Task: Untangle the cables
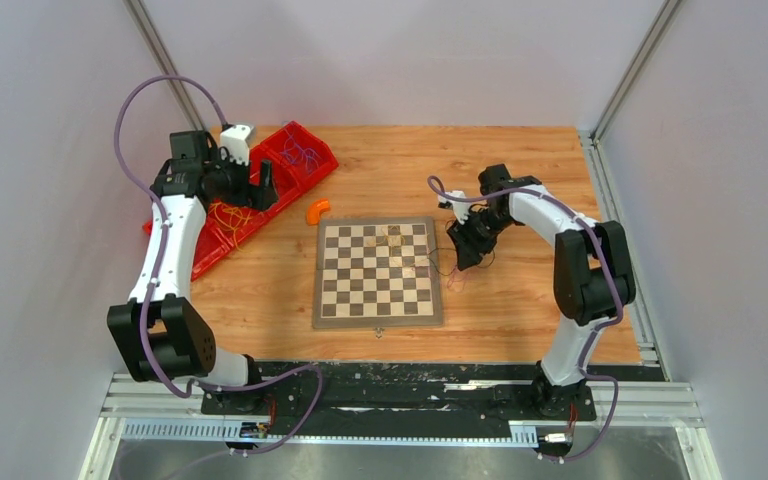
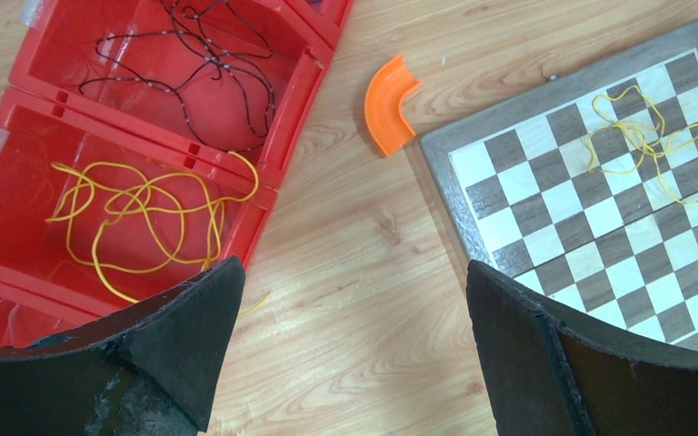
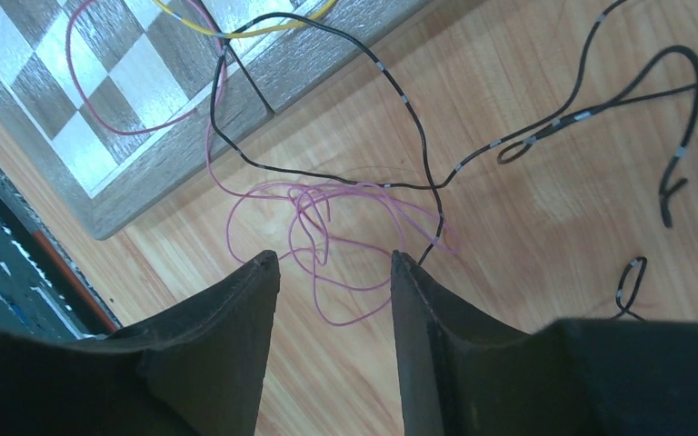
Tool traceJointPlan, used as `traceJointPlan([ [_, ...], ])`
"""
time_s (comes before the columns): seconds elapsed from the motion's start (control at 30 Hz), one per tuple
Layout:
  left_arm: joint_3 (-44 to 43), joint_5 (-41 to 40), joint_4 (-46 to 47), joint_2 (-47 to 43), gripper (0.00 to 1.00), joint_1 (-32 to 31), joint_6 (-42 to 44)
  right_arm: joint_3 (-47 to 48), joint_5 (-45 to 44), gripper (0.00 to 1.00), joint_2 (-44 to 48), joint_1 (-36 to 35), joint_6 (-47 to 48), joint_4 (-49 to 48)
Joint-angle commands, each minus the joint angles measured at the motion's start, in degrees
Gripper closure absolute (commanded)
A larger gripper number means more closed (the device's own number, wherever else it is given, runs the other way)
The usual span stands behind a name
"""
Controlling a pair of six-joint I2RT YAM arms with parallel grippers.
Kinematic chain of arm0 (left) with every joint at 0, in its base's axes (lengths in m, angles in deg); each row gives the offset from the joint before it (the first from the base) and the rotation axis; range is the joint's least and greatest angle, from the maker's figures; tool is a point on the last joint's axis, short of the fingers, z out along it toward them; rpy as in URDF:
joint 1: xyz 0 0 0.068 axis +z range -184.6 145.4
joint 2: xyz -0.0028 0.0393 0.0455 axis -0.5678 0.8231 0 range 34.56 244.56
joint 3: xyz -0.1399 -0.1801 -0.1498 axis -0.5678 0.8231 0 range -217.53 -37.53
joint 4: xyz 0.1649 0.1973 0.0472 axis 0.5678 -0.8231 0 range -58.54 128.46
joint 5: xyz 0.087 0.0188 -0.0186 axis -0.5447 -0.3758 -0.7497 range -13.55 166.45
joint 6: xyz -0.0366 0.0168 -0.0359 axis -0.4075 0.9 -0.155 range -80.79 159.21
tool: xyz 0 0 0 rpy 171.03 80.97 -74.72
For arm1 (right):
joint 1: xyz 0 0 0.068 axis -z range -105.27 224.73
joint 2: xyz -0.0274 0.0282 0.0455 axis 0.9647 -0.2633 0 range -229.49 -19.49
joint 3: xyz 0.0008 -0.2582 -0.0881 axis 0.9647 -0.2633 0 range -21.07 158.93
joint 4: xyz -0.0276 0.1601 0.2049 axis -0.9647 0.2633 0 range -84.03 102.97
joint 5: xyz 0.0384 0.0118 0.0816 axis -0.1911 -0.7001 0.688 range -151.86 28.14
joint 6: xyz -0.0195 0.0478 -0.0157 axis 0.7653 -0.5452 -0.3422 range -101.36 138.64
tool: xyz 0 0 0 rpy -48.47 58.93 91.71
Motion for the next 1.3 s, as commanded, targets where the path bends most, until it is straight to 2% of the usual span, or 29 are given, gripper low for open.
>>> traceJointPlan([
  [0.0,-2.58,0.51,-1.49,-0.33,0.00,-0.47,-0.64,-0.29,2.59,0.52,-0.70,-0.36,5.02,-0.74],
  [0.17,-2.00,-0.35,-1.53,-1.23,0.00,-0.47,-0.35,-0.52,3.06,0.55,-2.77,-0.76,6.38,-1.40],
  [0.27,-1.88,-0.28,-1.54,-1.40,0.00,-0.50,-0.34,0.33,3.54,0.69,-4.02,-0.85,5.83,-1.83],
  [0.47,-3.00,0.09,-0.63,-0.88,0.00,-0.48,0.32,-0.77,4.87,0.70,-2.04,-0.88,9.57,-0.10],
  [0.5,-3.18,0.28,-0.45,-0.46,0.00,-0.48,0.23,-0.91,4.99,0.79,-1.85,-0.90,9.90,0.26],
  [0.53,-3.56,0.45,-0.35,-0.04,0.00,-0.50,0.01,-0.66,5.13,0.96,-1.79,-0.89,9.95,0.80],
  [0.57,-3.73,0.76,-0.20,0.11,0.00,-0.49,-0.22,-0.11,5.08,1.00,-1.47,-0.83,9.65,1.28],
  [0.8,-5.14,2.45,2.68,0.18,0.00,-0.48,-0.72,12.46,10.50,1.00,9.70,0.24,6.28,10.60],
  [0.93,-5.08,4.32,6.74,-0.58,0.00,-0.52,-1.77,22.87,15.56,1.00,13.71,0.27,-0.14,10.88],
  [1.0,-4.90,6.64,9.65,-1.44,0.00,-0.48,-2.32,28.58,18.52,1.00,14.36,0.32,-5.99,8.05],
  [1.13,-3.20,17.95,20.32,-4.78,0.00,-0.67,-3.52,36.13,22.02,1.00,14.79,-0.34,-20.07,-3.83],
  [1.23,-5.38,29.46,22.00,-5.36,0.00,-3.23,-2.38,39.20,22.27,1.00,14.32,-2.08,-24.23,-9.25],
  [1.27,-6.17,31.08,21.69,-5.14,0.00,-4.23,-2.31,40.17,22.34,1.00,13.85,-2.86,-24.68,-9.90],
])
